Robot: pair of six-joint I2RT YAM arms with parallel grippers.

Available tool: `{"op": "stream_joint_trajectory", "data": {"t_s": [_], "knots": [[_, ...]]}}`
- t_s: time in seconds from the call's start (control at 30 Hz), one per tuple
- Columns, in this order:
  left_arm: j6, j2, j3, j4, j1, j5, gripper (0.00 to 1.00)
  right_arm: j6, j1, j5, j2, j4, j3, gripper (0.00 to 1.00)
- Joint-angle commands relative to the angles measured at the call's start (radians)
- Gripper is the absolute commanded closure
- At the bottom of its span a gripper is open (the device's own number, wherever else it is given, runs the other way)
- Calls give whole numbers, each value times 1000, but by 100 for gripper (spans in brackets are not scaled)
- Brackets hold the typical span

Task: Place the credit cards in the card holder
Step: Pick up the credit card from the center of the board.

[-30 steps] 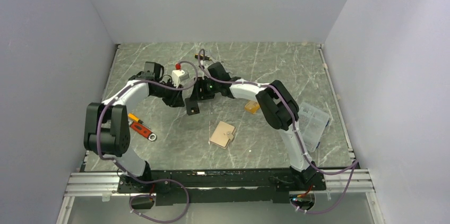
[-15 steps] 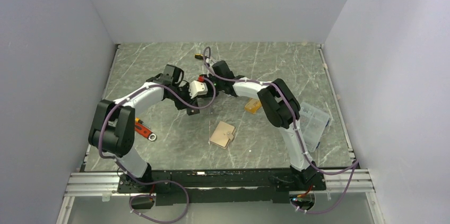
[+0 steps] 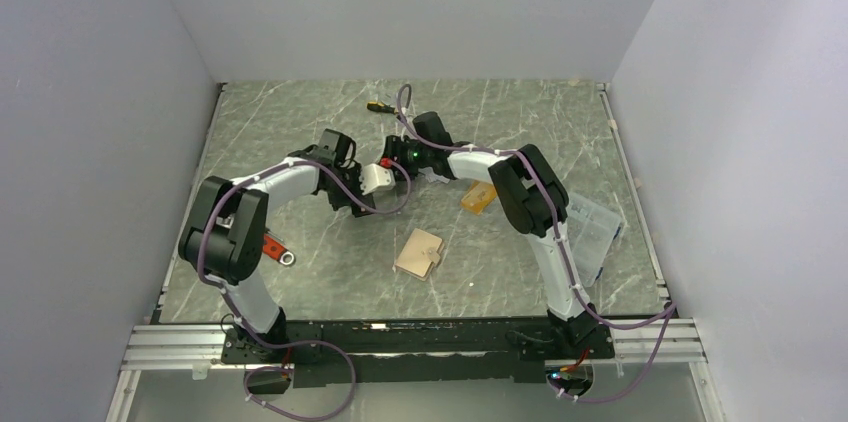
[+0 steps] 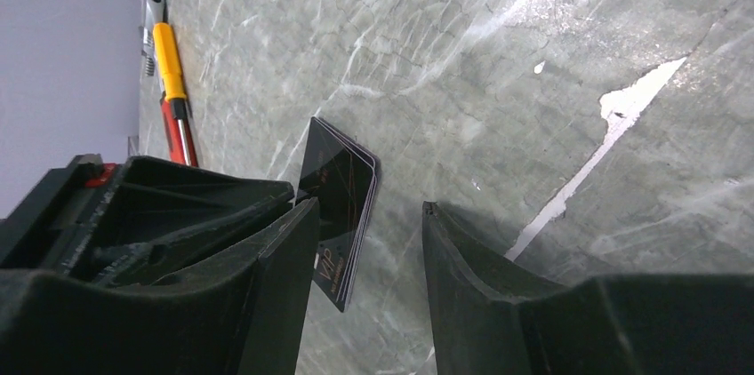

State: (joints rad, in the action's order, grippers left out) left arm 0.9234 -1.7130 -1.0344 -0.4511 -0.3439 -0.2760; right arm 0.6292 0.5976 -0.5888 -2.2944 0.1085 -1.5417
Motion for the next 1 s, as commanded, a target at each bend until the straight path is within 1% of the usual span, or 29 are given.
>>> {"op": "stream_joint_trajectory", "data": {"t_s": [0.0, 0.17, 0.33, 0.5, 0.7, 0.83, 0.97], "knots": [[21, -22, -20, 27, -33, 29, 78, 15, 0, -25, -23, 37, 10, 51], [38, -34, -24, 35, -51, 57, 79, 28, 0, -40, -28, 59, 31, 51], [75, -24, 16, 86, -61, 92, 78, 50, 0, -59, -36, 78, 42, 51], [90, -51, 3, 75, -67, 110, 78, 69, -2, -65, -39, 102, 64, 52], [83, -22, -20, 34, -67, 78, 81, 83, -14, -58, -42, 102, 80, 52], [65, 10, -66, -32, -57, 28, 82, 84, -18, -49, -49, 88, 56, 52], [66, 11, -91, -31, -53, 16, 82, 73, -17, -28, -64, 38, 7, 52]]}}
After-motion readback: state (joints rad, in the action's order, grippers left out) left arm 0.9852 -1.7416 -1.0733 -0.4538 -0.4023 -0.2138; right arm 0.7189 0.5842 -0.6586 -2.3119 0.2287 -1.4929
